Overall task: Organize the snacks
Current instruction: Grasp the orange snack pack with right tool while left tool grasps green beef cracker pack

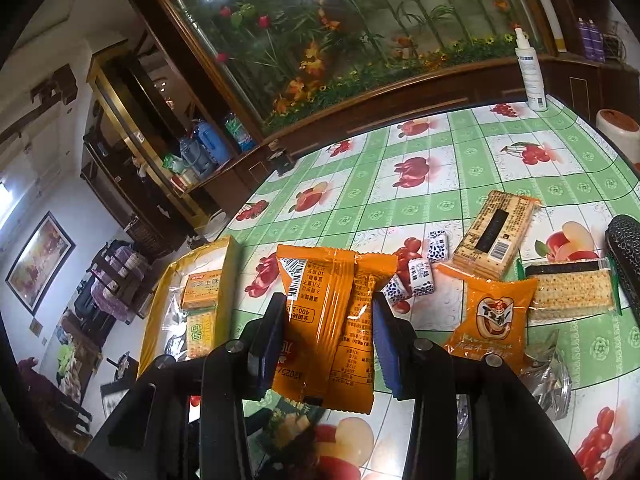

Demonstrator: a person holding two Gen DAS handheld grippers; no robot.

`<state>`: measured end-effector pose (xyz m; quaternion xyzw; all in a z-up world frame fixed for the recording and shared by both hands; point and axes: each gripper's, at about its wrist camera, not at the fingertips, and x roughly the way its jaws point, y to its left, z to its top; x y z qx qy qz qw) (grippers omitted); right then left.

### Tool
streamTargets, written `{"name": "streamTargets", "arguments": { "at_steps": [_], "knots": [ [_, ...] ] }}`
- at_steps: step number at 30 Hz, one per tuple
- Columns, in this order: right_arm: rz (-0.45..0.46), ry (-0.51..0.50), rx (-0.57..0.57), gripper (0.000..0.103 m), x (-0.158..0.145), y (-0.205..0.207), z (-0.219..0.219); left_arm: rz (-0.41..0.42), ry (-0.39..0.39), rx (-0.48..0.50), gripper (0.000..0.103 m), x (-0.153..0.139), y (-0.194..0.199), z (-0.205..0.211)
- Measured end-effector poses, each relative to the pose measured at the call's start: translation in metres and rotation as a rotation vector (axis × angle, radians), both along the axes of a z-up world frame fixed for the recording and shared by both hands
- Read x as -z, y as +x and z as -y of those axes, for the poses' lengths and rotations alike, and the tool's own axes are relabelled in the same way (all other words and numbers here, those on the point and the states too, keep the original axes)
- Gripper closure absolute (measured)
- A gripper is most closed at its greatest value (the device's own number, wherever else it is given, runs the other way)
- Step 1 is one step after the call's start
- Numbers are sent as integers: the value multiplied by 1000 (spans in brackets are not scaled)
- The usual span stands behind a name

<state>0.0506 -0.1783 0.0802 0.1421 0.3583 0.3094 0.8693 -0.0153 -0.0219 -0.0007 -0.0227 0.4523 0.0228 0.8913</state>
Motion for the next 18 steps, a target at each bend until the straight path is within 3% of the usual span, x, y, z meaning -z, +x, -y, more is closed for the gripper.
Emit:
{"name": "streamTargets", "arguments": {
  "at_steps": [6,18],
  "knots": [
    [-3,-18,-26,61,6,-2,-10,29,-111,5,60,-3,-3,-20],
    [-9,-44,-54,61,14,-5,-22,123,-135,-36,60,-22,-14,-39]
  ]
}}
